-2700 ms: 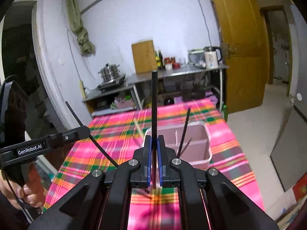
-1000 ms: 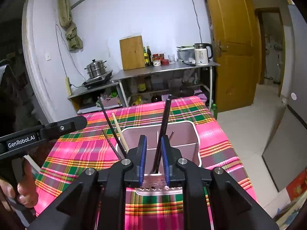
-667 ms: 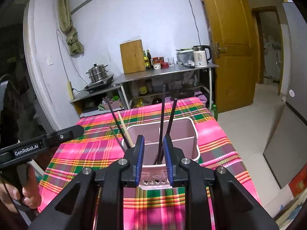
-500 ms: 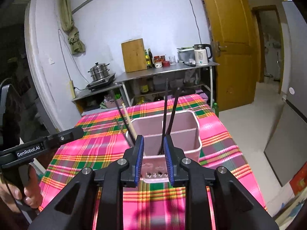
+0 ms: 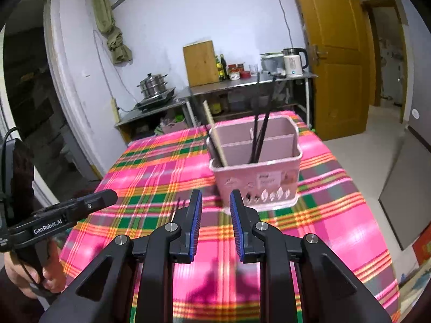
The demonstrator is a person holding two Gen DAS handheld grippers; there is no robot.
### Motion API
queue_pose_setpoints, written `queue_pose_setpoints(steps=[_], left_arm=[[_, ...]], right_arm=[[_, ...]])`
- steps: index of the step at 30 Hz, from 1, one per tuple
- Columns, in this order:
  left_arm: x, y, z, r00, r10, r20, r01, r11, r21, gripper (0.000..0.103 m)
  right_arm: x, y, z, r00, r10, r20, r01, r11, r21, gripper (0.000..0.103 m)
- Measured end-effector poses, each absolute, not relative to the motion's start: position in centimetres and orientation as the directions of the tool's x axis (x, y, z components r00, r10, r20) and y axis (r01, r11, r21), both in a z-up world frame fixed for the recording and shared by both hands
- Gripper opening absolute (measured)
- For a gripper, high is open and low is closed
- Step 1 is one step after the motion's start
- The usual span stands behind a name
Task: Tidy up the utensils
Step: 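Move both open tools back down to the chopstick pile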
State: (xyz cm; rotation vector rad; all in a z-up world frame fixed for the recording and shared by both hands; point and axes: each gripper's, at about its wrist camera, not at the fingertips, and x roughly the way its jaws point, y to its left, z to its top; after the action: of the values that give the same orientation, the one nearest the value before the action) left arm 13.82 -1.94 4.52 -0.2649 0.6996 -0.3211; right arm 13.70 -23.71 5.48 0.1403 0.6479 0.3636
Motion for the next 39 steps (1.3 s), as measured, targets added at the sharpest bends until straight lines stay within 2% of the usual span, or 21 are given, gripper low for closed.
queue_pose_setpoints(steps=[13, 26, 30, 39], left_arm=[[9.7, -0.2, 1.1, 0.685, -0.356, -0.636, 0.149, 0.923, -0.356, 0.015], [13.0, -0.6, -4.1, 0.611, -0.329, -0.720, 0.083, 0.931, -0.355, 0.015], [14.9, -0.8, -5.5, 0.599, -0.307, -0.740, 0.051, 0.936, -0.348, 0.027], [17.8, -1.8, -8.2, 0.558, -0.253, -0.790, 0.014, 0.955, -0.296, 0.027]], right_arm=[[10.1, -20.9, 2.9, 0.663, 0.423, -0.618, -0.358, 0.904, 0.235, 0.022], [11.2, -20.0, -0.4, 0.597, 0.435, -0.674, -0.366, 0.895, 0.253, 0.022], [11.9, -19.9, -1.2, 0.580, 0.433, -0.690, -0.361, 0.896, 0.259, 0.022], [13.9, -19.8, -2.9, 0.548, 0.433, -0.716, -0.353, 0.895, 0.272, 0.022]])
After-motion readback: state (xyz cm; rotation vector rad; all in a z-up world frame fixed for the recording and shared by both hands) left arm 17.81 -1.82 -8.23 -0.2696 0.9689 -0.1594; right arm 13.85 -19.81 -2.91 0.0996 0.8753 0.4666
